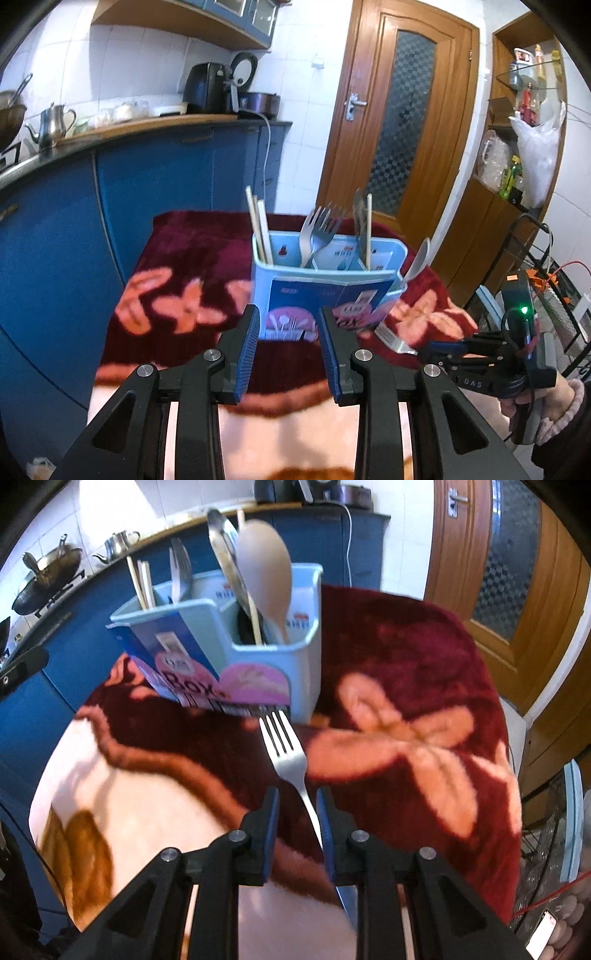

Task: Organize utensils
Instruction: 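Close the right gripper on the remaining metal fork and lift it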

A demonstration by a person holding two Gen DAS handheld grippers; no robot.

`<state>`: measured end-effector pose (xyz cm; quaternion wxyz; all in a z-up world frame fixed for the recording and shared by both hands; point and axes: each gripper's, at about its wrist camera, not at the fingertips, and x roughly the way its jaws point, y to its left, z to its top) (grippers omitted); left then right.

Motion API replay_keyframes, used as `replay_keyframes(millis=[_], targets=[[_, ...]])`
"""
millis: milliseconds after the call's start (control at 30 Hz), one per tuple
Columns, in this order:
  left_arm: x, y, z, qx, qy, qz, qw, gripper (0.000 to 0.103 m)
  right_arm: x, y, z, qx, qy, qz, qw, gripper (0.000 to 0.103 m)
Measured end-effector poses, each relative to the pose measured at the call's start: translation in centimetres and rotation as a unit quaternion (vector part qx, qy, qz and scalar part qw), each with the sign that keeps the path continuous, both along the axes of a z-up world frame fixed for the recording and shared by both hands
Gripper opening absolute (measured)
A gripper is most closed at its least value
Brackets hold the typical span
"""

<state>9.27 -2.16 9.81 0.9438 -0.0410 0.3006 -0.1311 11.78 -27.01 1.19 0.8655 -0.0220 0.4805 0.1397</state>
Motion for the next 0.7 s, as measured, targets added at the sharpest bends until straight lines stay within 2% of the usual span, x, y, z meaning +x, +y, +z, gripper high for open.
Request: replay_keyframes(millis=[133, 433, 600, 700], targets=[[0.3, 0.3, -1.0, -0.002, 0.015, 0.004, 0.9999, 0.033, 0.4, 0.0, -0.6, -0.008, 0.020, 0.003, 1.000, 0.023], [0.7, 1.0, -1.9, -0.011, 0.025, 0.012, 0.9995, 0.033, 2.5, 1.0, -1.1, -0.068, 0.079, 0.044, 0.994, 0.023], [0.9, 1.2, -2.3, -0.020, 0.031, 0.015, 0.9992, 0.033, 2.3, 1.5, -1.0, -0.078, 0.069, 0.038, 0.994, 0.011], [0.9, 1.1, -2.5, -0.021, 0.034, 0.012, 0.9991, 0.033, 1.5, 1.1, -0.8, -0.049, 0.055, 0.019, 0.997, 0.007]])
